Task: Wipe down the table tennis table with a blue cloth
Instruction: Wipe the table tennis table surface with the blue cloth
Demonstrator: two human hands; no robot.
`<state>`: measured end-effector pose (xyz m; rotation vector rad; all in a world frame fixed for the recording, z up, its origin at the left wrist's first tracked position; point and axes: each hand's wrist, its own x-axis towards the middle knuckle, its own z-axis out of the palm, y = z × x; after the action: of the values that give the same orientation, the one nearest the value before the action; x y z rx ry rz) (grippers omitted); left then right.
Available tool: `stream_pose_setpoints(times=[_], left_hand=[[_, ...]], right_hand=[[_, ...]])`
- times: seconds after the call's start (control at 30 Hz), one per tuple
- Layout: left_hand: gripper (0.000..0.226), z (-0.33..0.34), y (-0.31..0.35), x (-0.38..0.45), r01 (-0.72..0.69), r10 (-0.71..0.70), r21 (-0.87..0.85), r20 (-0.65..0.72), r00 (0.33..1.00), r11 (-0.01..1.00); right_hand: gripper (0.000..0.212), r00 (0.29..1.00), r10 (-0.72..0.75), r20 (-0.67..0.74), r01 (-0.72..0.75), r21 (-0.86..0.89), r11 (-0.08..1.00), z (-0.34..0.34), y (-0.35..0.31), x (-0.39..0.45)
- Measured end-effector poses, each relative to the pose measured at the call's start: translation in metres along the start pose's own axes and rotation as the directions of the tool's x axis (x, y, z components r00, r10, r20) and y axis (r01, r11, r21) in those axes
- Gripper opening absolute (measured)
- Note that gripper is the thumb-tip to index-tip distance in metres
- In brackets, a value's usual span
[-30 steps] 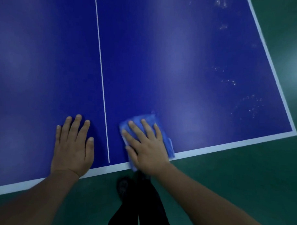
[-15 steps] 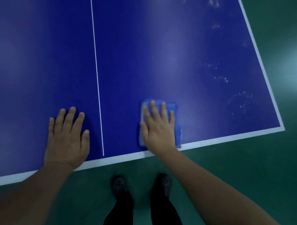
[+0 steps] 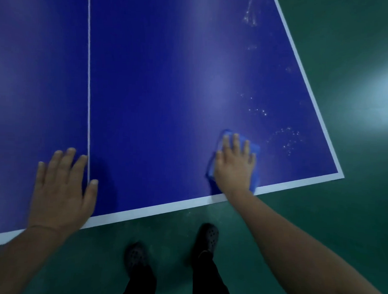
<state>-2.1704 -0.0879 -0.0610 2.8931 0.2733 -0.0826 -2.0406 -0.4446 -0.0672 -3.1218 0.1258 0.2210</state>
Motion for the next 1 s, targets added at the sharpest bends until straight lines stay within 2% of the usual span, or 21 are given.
stream_pose_setpoints(times=[0.07,0.13,0.2,0.23,0.3,0.37,0.43,0.5,0.53,0.57,0.6,0.63,0.67,0.7,0.73,0.77,0.8,0.83,0.9,0.93,1.0], left_hand=[[0.067,0.005,0.061,0.001,-0.030,0.029,-0.080,-0.011,1.000,0.996],[0.065,0.013,0.131,0.007,-0.028,0.025,-0.169,-0.021,0.999,0.985],[0.065,0.026,0.199,0.012,-0.027,0.023,-0.222,-0.022,1.000,0.975],[0.066,0.033,0.229,0.015,-0.026,0.023,-0.240,-0.014,1.000,0.970],[0.066,0.047,0.277,0.022,-0.043,0.048,-0.257,0.012,0.999,0.965],[0.067,0.061,0.307,0.027,-0.057,0.071,-0.230,0.050,0.996,0.972],[0.069,0.071,0.319,0.028,-0.049,0.064,-0.154,0.096,0.993,0.987],[0.068,0.079,0.321,0.029,-0.051,0.060,-0.083,0.109,0.992,0.995],[0.068,0.081,0.321,0.029,-0.055,0.061,-0.062,0.112,0.992,0.997],[0.067,0.082,0.320,0.028,-0.054,0.059,-0.045,0.119,0.991,0.997],[0.066,0.083,0.320,0.029,-0.052,0.056,-0.033,0.124,0.991,0.998],[0.066,0.084,0.321,0.029,-0.054,0.056,-0.020,0.124,0.991,0.998],[0.065,0.084,0.322,0.030,-0.060,0.060,-0.006,0.122,0.991,0.998],[0.065,0.084,0.323,0.031,-0.066,0.065,0.004,0.124,0.990,0.998],[0.065,0.084,0.323,0.031,-0.071,0.070,0.009,0.126,0.990,0.997],[0.065,0.084,0.323,0.031,-0.069,0.067,0.009,0.129,0.989,0.998],[0.065,0.084,0.323,0.031,-0.064,0.062,0.009,0.125,0.990,0.998],[0.065,0.084,0.323,0.031,-0.063,0.061,0.010,0.121,0.991,0.998],[0.065,0.084,0.324,0.031,-0.065,0.064,0.005,0.122,0.991,0.998],[0.065,0.083,0.324,0.031,-0.065,0.065,-0.001,0.119,0.991,0.998],[0.065,0.082,0.325,0.031,-0.066,0.066,-0.005,0.113,0.991,0.998]], right_hand=[[0.059,0.964,-0.264,0.034,0.263,0.022,0.965,0.000,-0.032,-0.008],[0.055,0.858,-0.513,0.037,0.512,0.031,0.859,0.004,-0.041,-0.008],[0.053,0.792,-0.610,0.018,0.609,0.057,0.791,0.001,-0.008,0.014],[0.055,0.808,-0.589,0.020,0.588,0.042,0.808,-0.002,0.021,0.031],[0.064,0.898,-0.438,0.045,0.440,-0.065,0.896,-0.009,0.100,0.077],[0.068,0.988,-0.147,0.048,0.152,-0.125,0.981,-0.020,0.191,0.124],[0.058,0.993,0.122,0.009,-0.122,0.007,0.993,-0.034,0.255,0.152],[0.054,0.968,0.249,-0.028,-0.245,0.102,0.964,-0.032,0.264,0.157],[0.054,0.967,0.250,-0.051,-0.245,0.089,0.965,-0.026,0.251,0.149],[0.054,0.981,0.182,-0.072,-0.177,0.073,0.982,-0.020,0.230,0.133],[0.055,0.996,0.037,-0.085,-0.032,0.057,0.998,-0.012,0.208,0.112],[0.056,0.981,-0.176,-0.076,0.179,0.033,0.983,-0.003,0.189,0.084],[0.055,0.912,-0.408,-0.048,0.409,0.013,0.912,0.003,0.177,0.058],[0.053,0.812,-0.583,-0.004,0.583,0.019,0.812,0.005,0.176,0.042],[0.052,0.736,-0.676,0.030,0.675,0.043,0.737,0.004,0.187,0.044],[0.052,0.713,-0.700,0.042,0.697,0.057,0.714,0.001,0.202,0.060],[0.052,0.739,-0.673,0.018,0.673,0.034,0.739,-0.003,0.218,0.085],[0.053,0.796,-0.605,-0.017,0.605,0.002,0.796,-0.008,0.232,0.115],[0.054,0.937,-0.348,-0.033,0.347,-0.027,0.938,-0.020,0.255,0.180],[0.053,0.975,-0.220,-0.038,0.220,-0.011,0.976,-0.026,0.265,0.206],[0.052,0.997,-0.058,-0.044,0.061,0.066,0.996,-0.029,0.276,0.223]])
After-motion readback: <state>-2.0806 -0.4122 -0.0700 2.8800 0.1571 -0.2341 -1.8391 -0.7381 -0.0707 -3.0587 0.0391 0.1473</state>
